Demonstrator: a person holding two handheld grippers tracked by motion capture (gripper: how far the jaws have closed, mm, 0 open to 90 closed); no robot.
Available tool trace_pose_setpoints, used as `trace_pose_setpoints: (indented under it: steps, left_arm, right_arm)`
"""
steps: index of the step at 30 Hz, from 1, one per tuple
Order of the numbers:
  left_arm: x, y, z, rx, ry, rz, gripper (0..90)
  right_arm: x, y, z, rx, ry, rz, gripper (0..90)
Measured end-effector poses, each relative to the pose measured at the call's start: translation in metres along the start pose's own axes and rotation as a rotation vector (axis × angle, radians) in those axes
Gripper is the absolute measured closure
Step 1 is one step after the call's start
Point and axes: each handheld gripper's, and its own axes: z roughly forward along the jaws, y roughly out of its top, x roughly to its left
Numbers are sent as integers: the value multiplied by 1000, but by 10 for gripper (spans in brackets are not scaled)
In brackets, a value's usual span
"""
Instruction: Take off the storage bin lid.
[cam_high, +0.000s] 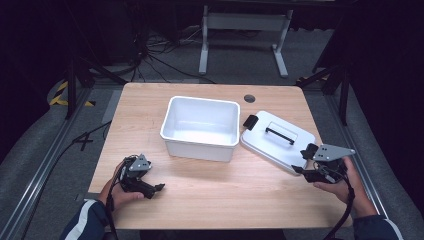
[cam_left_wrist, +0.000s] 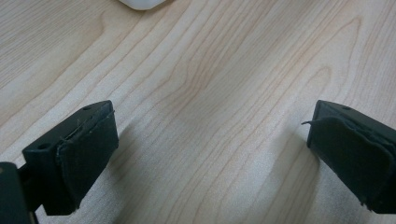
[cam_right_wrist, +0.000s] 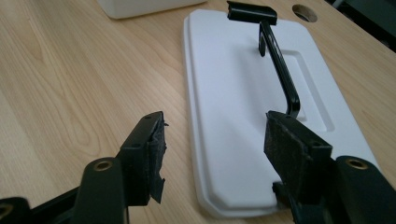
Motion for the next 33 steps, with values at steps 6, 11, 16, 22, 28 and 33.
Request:
trace_pose_setpoints:
  steps: [6,11,16,22,28,33]
  left_arm:
    - [0,0,0,5,-3,1,23]
    - [0,0,0,-2,0,-1,23]
    - [0,0,0,4,-2,0,23]
    - [0,1,0,5,-2,-2,22]
    - [0,1,0,6,-1,1,22]
    - [0,1,0,6,3,1,22]
  right_arm:
    - [1,-15,-4,8,-17,23,344]
    - [6,-42,-2,14,12,70,321]
    - [11,-68,3,22,38,138,305]
    - [14,-94,12,17,65,222,272]
    - [13,-96,14,-3,66,245,257]
    - [13,-96,14,-3,63,246,254]
